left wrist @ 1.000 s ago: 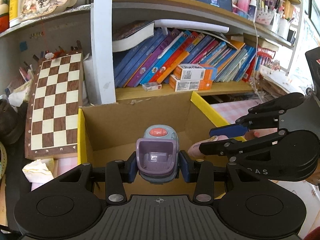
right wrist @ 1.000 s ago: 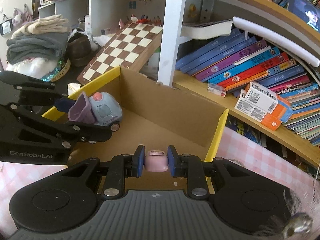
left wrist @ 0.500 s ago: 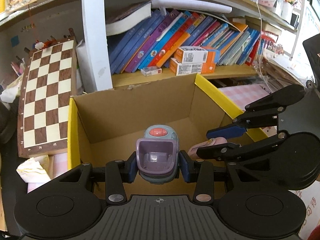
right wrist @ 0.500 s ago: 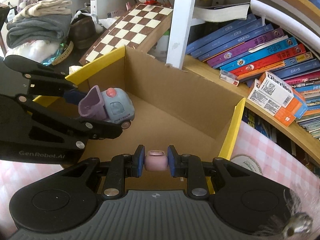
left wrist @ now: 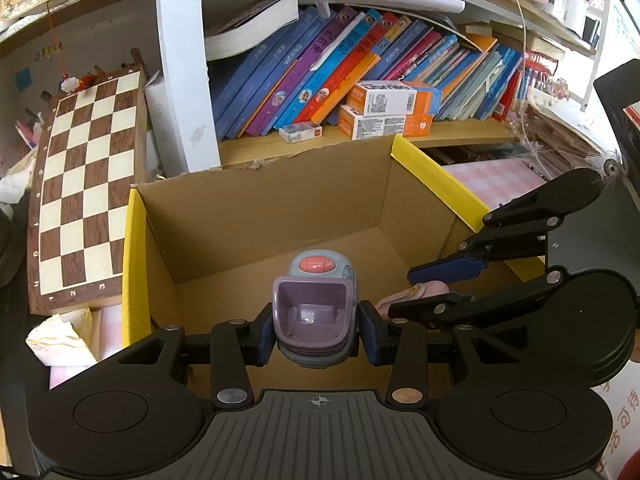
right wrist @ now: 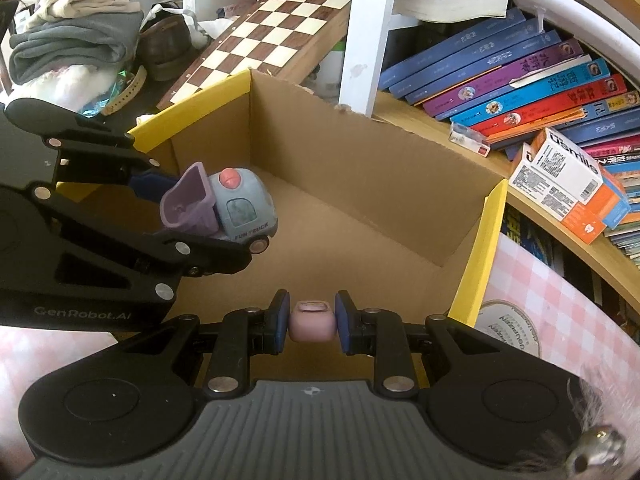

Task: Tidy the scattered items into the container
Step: 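Carry the toy truck and pink cylinder over the yellow box with both grippers, then open the right gripper to drop the pink cylinder while the left gripper releases the truck into the box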

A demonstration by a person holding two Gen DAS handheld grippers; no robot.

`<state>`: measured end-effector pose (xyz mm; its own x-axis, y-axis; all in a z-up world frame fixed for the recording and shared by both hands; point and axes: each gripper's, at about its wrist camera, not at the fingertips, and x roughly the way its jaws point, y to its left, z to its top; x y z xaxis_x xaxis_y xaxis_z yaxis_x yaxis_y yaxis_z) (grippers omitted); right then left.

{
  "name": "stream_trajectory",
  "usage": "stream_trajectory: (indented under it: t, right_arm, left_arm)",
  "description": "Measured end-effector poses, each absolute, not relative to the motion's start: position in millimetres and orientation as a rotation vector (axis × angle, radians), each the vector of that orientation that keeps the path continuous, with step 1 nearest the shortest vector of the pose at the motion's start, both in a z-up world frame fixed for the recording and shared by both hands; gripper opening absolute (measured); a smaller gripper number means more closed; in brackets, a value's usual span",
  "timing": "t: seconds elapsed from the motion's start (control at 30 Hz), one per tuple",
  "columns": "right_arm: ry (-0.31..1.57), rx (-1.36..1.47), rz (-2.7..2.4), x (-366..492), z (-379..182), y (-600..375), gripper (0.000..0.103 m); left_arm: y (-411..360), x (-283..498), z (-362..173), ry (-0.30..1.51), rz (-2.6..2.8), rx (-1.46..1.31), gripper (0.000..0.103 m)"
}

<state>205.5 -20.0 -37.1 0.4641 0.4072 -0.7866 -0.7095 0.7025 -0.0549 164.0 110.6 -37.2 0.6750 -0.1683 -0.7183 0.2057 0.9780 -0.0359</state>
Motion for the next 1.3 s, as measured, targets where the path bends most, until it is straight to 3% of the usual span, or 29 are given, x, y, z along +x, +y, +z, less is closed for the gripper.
stream_trajectory:
  t: [1.3]
  right_arm:
    - [0.843,-0.422,0.695,207.5,-40.0,-15.3,0.023]
  left_arm:
    - [118.0,164.7,-49.2,0.837,-0.212,0.023,0.041]
